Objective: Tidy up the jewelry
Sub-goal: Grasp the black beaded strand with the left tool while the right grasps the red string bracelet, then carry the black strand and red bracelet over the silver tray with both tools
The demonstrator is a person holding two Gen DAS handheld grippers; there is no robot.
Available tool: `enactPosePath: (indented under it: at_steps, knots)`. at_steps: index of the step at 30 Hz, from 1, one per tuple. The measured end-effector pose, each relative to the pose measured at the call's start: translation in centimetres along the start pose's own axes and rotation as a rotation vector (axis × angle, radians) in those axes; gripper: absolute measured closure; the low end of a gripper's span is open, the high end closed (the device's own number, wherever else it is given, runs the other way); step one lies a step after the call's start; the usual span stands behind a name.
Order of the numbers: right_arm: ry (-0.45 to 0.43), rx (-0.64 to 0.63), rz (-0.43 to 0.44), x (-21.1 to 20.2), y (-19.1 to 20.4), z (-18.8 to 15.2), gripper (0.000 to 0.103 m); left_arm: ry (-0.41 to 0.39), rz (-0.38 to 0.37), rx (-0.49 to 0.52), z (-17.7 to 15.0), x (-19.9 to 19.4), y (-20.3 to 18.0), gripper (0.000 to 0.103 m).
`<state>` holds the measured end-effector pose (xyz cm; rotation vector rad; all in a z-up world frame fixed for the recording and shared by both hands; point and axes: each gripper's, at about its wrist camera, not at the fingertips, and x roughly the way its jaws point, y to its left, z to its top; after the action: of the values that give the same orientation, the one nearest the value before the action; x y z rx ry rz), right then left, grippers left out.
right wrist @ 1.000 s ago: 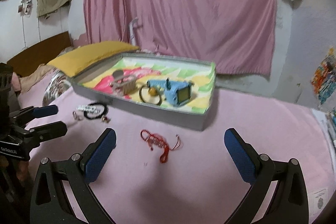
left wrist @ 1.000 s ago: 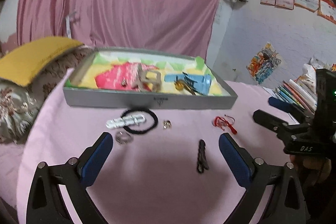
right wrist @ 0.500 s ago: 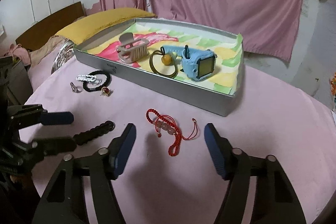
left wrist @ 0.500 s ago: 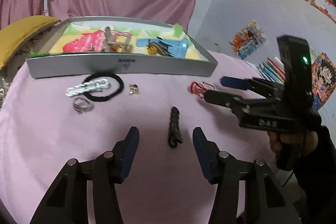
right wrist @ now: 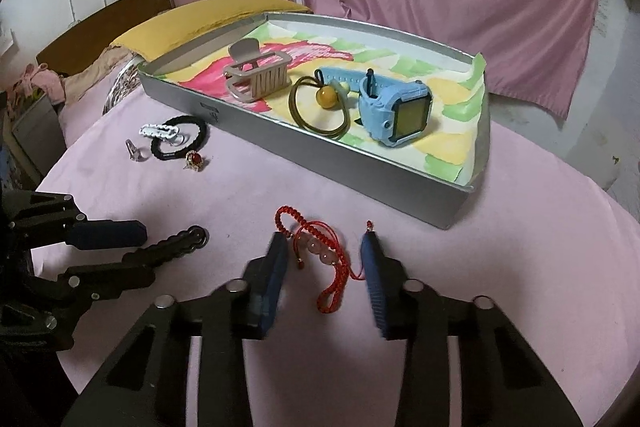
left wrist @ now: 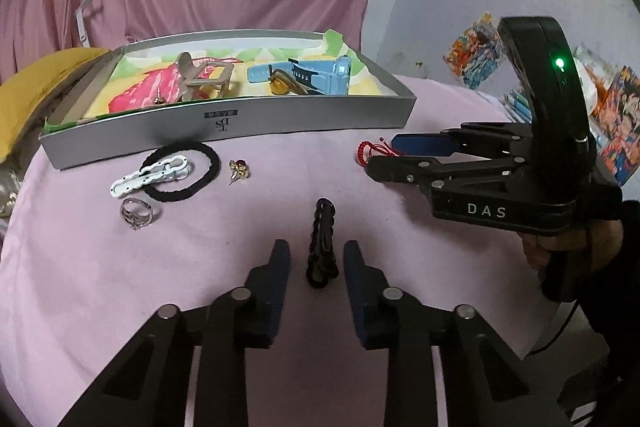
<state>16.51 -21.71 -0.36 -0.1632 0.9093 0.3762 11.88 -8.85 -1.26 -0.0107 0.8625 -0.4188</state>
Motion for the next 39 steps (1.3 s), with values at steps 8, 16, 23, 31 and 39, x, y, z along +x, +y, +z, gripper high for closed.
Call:
enactPosePath:
  at_steps: [8, 16, 23, 31, 39]
  knots:
    - [0.003, 0.0, 0.006, -0.4, 0.3, -0.4, 0.081, 0.007, 0.021, -0.003, 0.3, 0.1, -0.1, 0.088]
    - [0.004, -0.005, 0.017, -0.9, 1.1, -1.1, 0.089, -0.008, -0.005, -0.101, -0.1, -0.2, 1.0, 0.088]
    - [-0.002, -0.039, 0.01, -0.9, 2.2, -1.0, 0.094, -0.037, 0.019, -0.13, -0.5, -0.4, 1.3, 0.088]
    - [-0.06, -0.019, -0.02, -2.2, 2.6, -1.1, 0.095, -0.078, 0.062, -0.143, -0.6, -0.8, 1.5, 0.088]
    - [-0.187, 0.013, -0.018, -3.9, 2.9, 0.0, 0.095, -0.216, 0.1, -0.109, 0.6, -2.9, 1.6, 0.088]
